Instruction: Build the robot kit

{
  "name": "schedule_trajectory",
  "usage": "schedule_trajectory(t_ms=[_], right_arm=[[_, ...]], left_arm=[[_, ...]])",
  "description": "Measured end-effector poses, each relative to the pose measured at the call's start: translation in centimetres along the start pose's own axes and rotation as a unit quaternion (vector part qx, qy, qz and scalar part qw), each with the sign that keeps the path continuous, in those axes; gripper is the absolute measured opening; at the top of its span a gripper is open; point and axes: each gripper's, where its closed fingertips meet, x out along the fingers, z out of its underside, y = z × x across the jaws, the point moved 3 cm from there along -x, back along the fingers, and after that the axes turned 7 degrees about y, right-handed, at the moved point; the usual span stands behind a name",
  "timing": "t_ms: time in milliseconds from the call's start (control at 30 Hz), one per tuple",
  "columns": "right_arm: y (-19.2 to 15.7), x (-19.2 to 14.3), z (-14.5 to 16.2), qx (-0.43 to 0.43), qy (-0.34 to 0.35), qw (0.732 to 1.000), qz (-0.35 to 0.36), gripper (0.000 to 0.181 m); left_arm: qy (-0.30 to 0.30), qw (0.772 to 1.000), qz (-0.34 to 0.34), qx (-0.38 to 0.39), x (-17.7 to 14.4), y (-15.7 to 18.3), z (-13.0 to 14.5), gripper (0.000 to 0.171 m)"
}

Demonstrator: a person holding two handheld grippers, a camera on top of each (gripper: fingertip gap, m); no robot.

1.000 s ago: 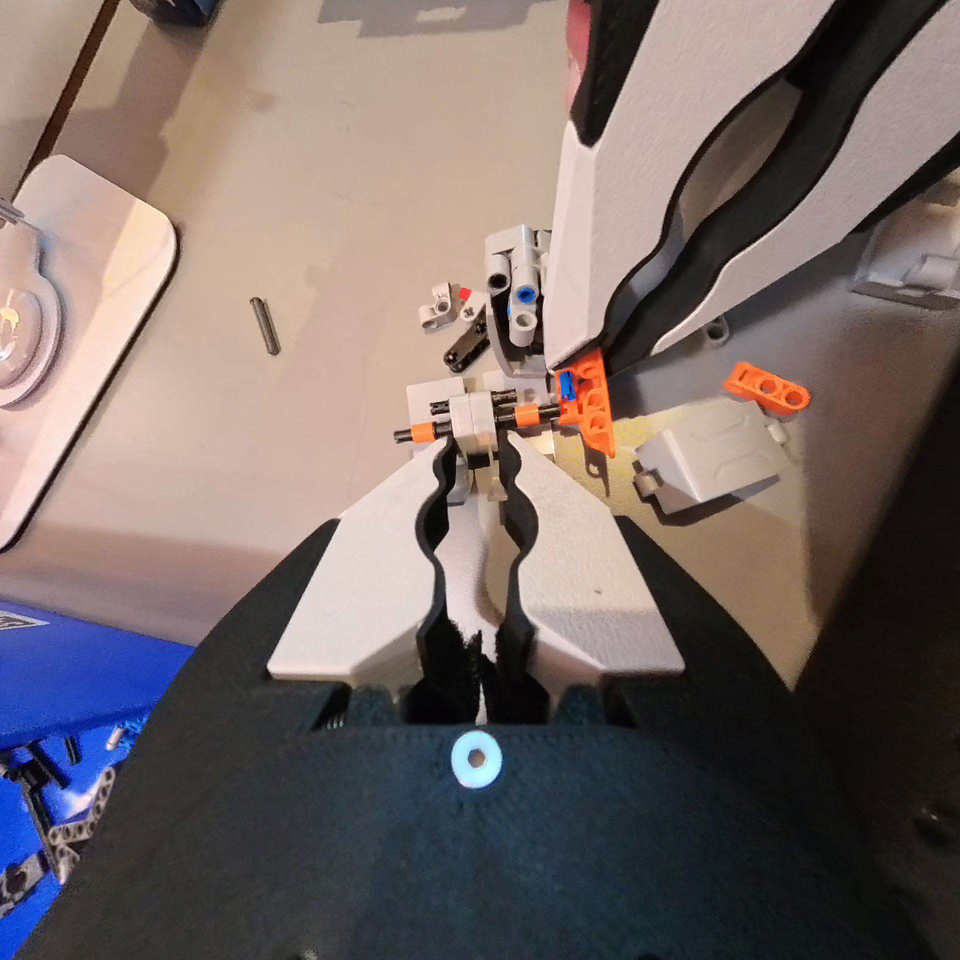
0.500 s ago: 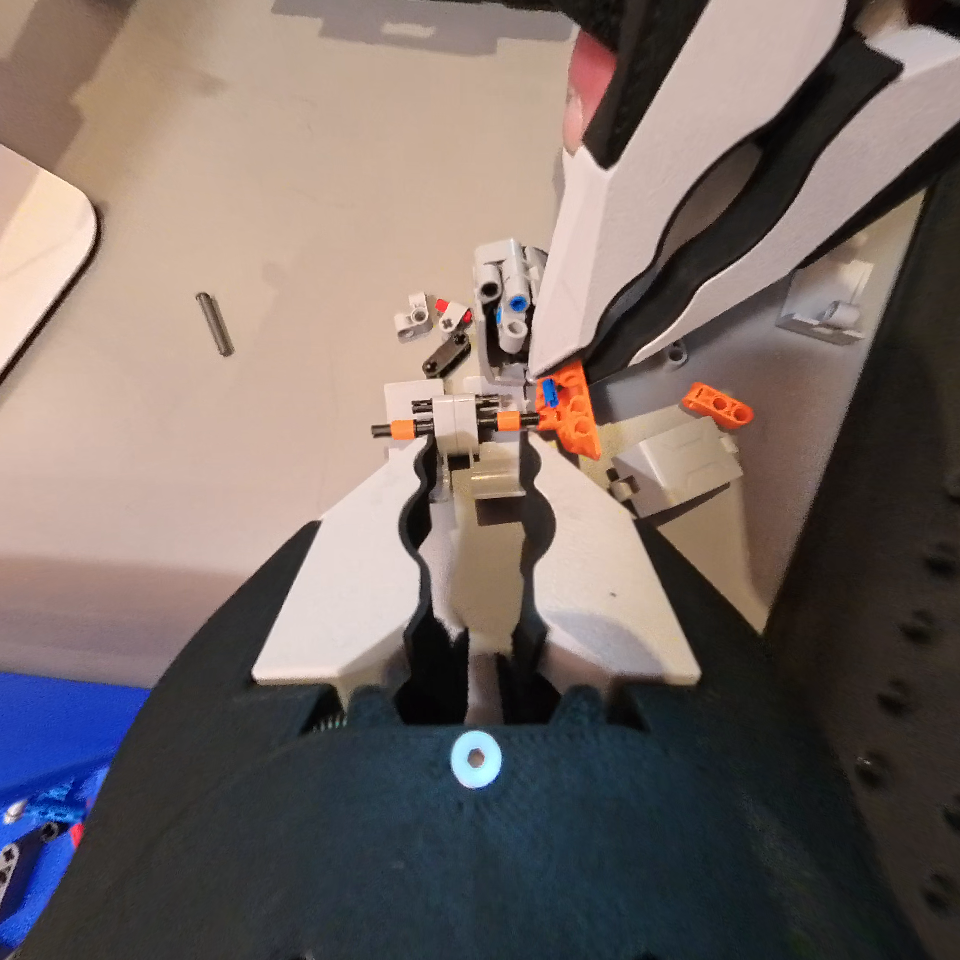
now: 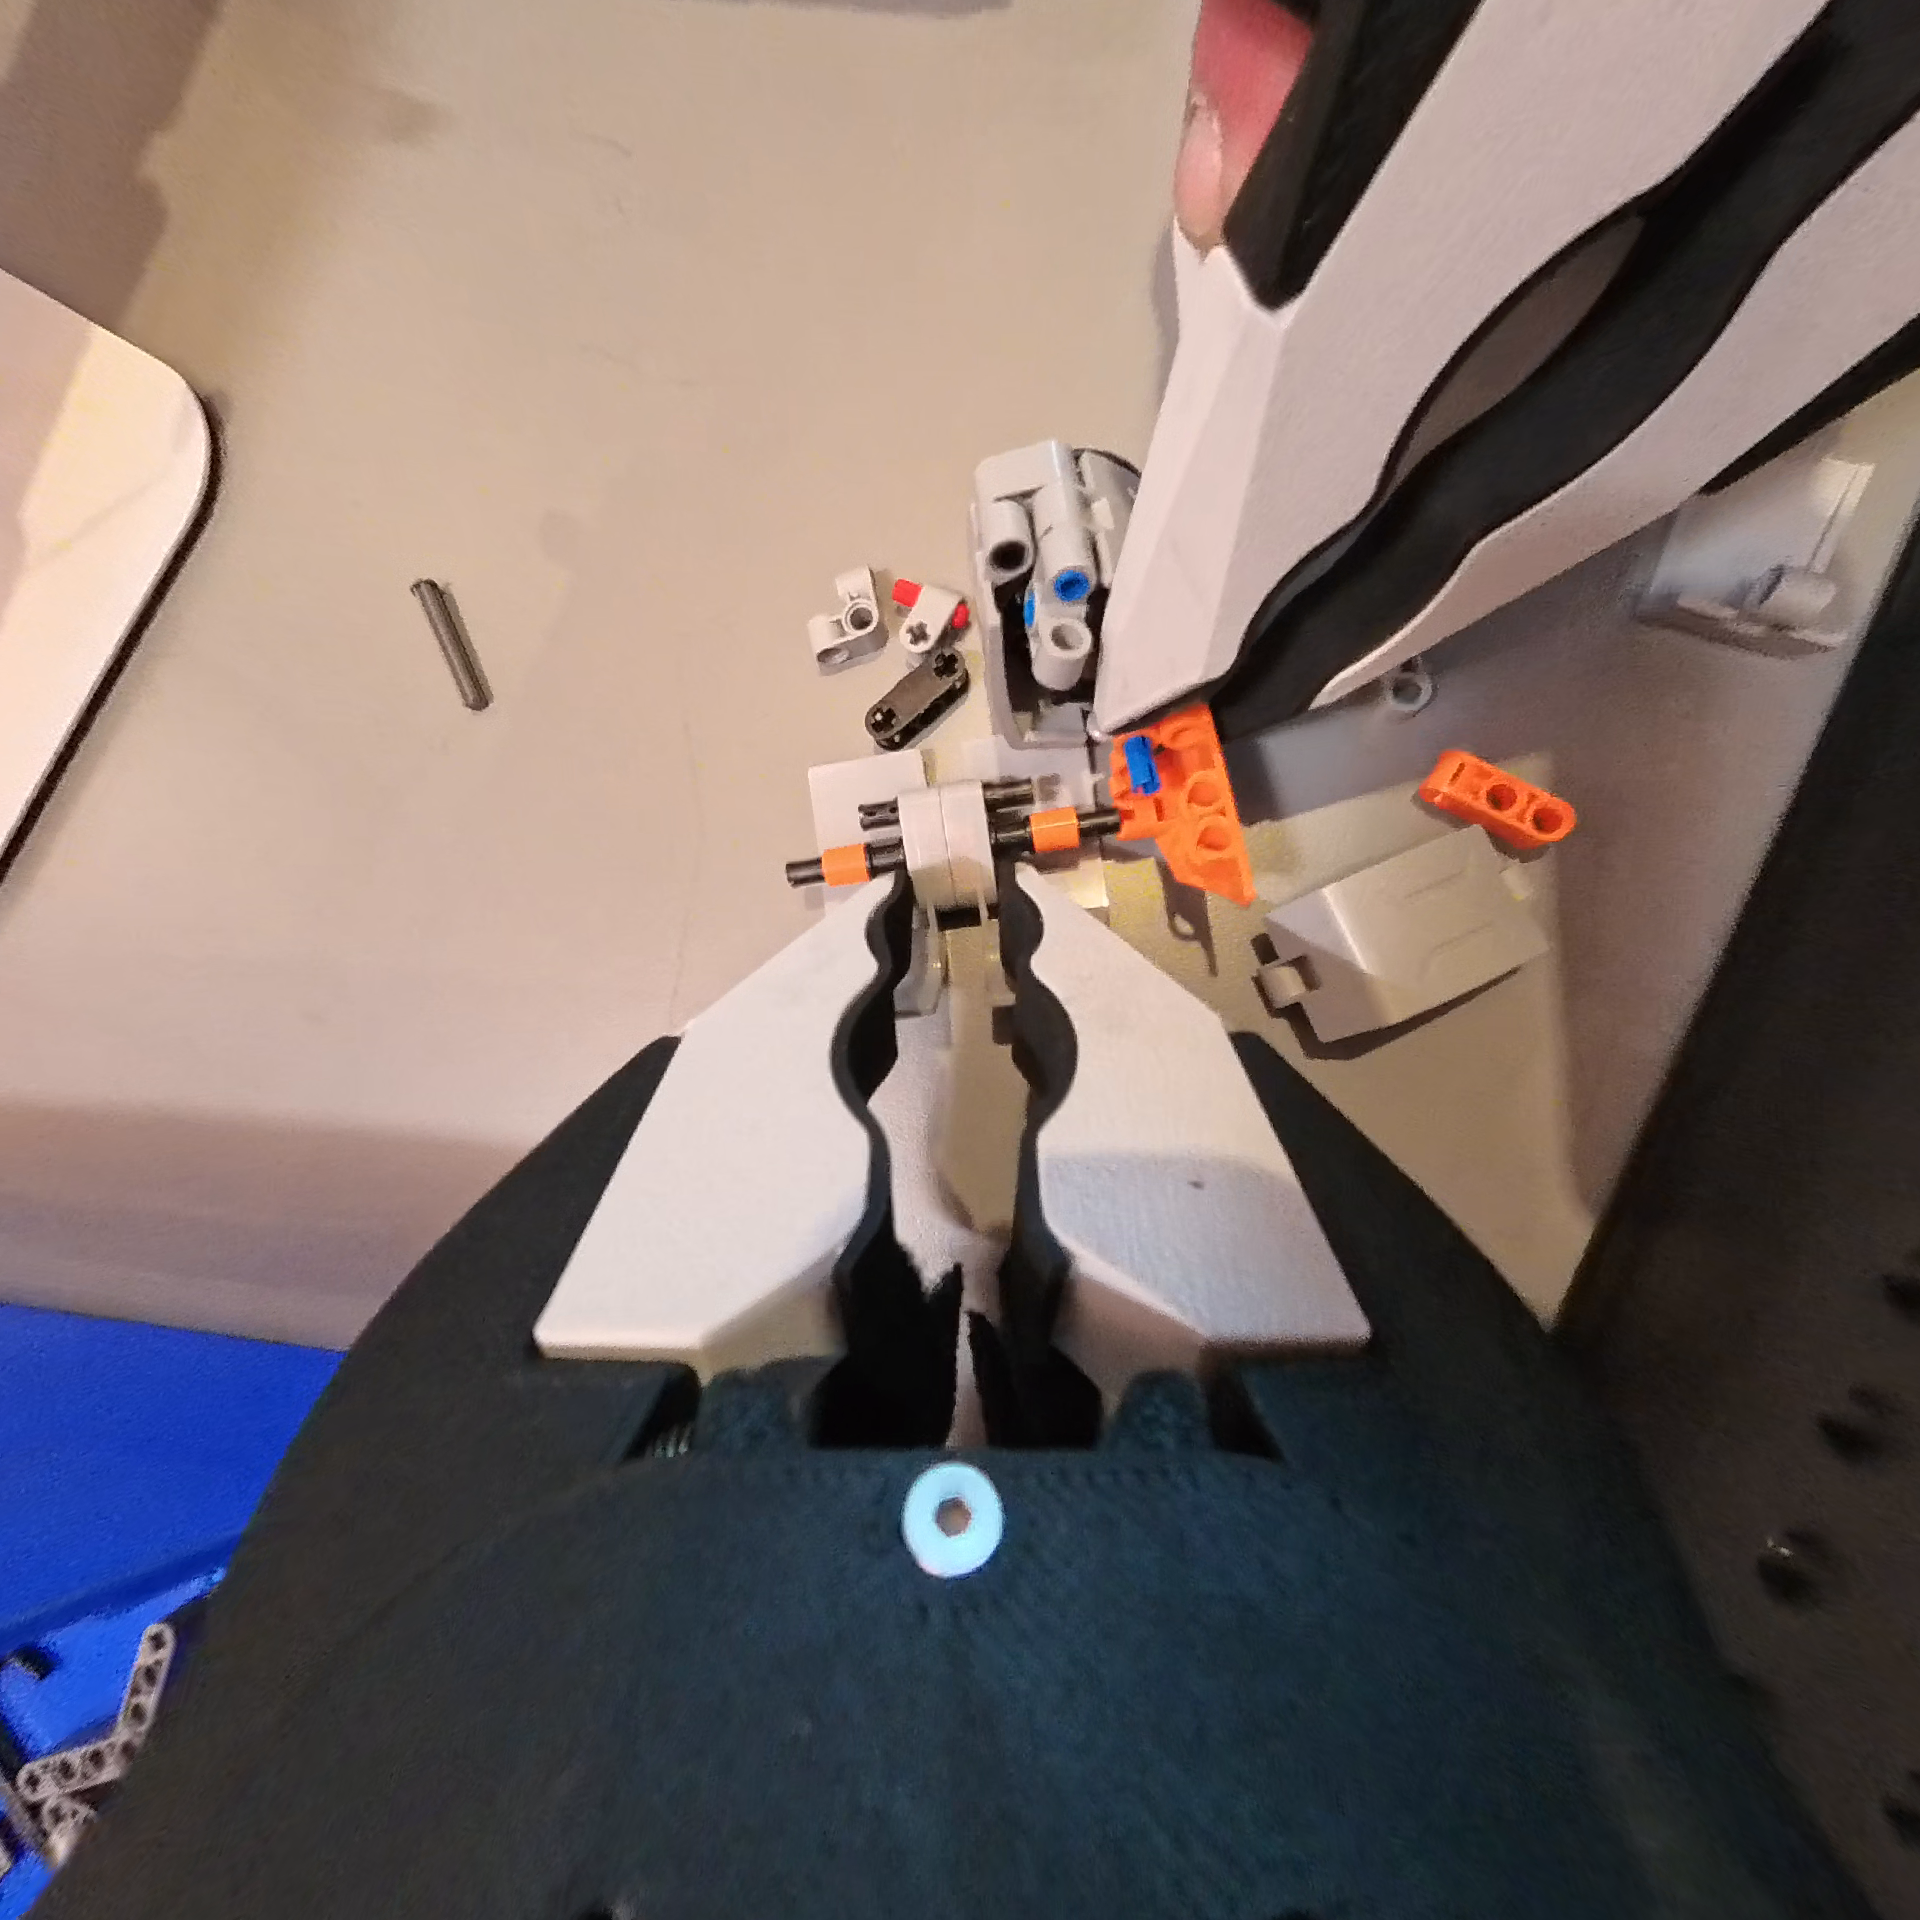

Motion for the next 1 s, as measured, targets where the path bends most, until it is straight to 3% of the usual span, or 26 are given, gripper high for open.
schedule_trajectory(t_ms=[1000], right_arm=[[0.08,-0.03,0.06,0.038,-0.014,0.999,0.016,0.012]], left_arm=[[-0.051,0.995,-0.050,0.070,0.27,0.09,-0.43,0.013]])
